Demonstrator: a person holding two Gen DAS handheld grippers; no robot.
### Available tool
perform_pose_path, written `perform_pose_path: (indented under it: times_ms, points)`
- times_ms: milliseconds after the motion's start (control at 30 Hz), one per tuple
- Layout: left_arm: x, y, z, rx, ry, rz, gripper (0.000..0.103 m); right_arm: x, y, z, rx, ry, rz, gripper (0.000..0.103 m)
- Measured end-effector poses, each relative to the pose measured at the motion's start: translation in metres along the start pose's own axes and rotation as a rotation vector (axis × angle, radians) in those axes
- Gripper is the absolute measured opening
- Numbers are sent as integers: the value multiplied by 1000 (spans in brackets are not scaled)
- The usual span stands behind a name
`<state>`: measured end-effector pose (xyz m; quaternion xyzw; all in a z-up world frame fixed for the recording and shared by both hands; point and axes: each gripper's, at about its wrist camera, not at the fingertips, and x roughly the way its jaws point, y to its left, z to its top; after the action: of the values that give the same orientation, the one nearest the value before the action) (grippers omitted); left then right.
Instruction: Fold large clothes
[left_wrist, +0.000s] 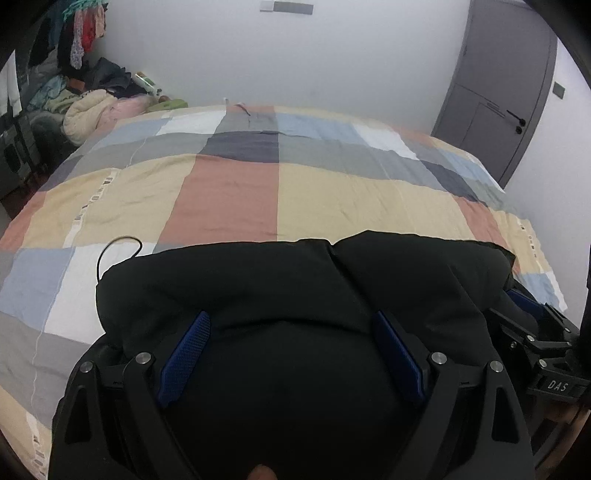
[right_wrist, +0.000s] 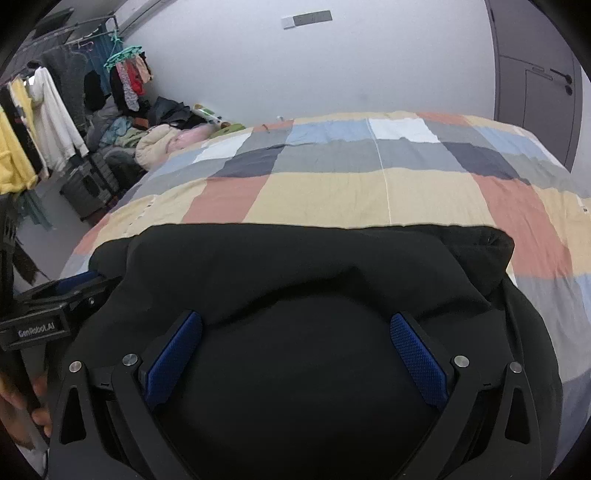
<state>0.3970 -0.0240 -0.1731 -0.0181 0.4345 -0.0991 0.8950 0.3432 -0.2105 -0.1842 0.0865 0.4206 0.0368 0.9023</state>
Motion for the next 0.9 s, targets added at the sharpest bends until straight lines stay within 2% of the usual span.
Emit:
perform_pose_path:
  times_ms: [200,333,533,733,900]
  points:
    - [26,-1,7,6,3,37,93,29,-8,8,3,13,7,103]
    - [42,5,12,-24,3,40,94,43,-10,12,1,14,13,103]
    - [60,11,17,-50,13,52,95,59,-7,14,-32,-8,-18,103]
    - [55,18,12,-50,30,43,95,55,-9,11,-59,7,-23,103]
    - [37,40,-2,-94,8,41,95,39,-22,5,-61,-13,-20,103]
